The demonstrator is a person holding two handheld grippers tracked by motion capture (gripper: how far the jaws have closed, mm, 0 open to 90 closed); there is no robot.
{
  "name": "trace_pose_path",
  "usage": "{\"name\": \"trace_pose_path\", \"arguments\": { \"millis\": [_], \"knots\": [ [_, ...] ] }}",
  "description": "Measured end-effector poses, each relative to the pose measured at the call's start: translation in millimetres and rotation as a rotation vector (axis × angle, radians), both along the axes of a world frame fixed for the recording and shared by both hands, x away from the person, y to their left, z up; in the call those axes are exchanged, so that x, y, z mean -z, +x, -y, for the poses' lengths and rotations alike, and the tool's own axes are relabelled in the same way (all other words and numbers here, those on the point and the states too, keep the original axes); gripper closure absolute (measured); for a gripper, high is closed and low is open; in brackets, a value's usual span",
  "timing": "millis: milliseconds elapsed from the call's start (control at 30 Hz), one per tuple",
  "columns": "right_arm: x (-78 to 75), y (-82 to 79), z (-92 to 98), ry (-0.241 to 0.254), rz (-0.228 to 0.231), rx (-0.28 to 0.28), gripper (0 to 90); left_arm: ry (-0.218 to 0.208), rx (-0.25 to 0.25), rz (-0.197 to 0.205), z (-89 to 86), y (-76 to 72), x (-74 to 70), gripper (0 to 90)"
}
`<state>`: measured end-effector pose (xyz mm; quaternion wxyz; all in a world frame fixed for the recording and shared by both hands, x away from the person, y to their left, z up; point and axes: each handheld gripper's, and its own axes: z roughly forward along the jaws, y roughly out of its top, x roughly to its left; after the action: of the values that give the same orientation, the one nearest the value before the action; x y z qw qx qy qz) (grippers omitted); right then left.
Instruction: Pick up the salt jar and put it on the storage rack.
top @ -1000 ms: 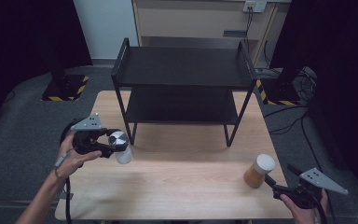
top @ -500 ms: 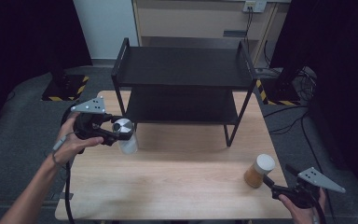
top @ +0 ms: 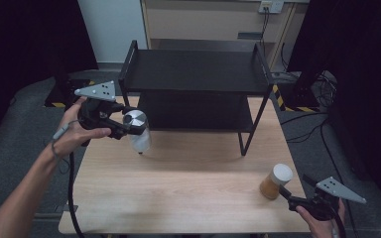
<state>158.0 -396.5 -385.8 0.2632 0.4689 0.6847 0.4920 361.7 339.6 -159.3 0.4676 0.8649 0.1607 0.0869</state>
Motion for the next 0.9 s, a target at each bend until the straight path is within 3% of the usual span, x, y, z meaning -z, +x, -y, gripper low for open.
{"name": "trace_pose_path", "arguments": {
  "millis": [367,900],
  "knots": [
    [1.5,3.4,0.8,0.009,-0.005,-0.008,1.5,0.000,0.046,0.014,11.6,12.4,-43.9,33.5],
    [3.1,2.5,3.1,0.028,0.000,-0.008,1.4,0.010,0.024,0.024,28.6,33.2,-99.2,33.5]
  ]
}}
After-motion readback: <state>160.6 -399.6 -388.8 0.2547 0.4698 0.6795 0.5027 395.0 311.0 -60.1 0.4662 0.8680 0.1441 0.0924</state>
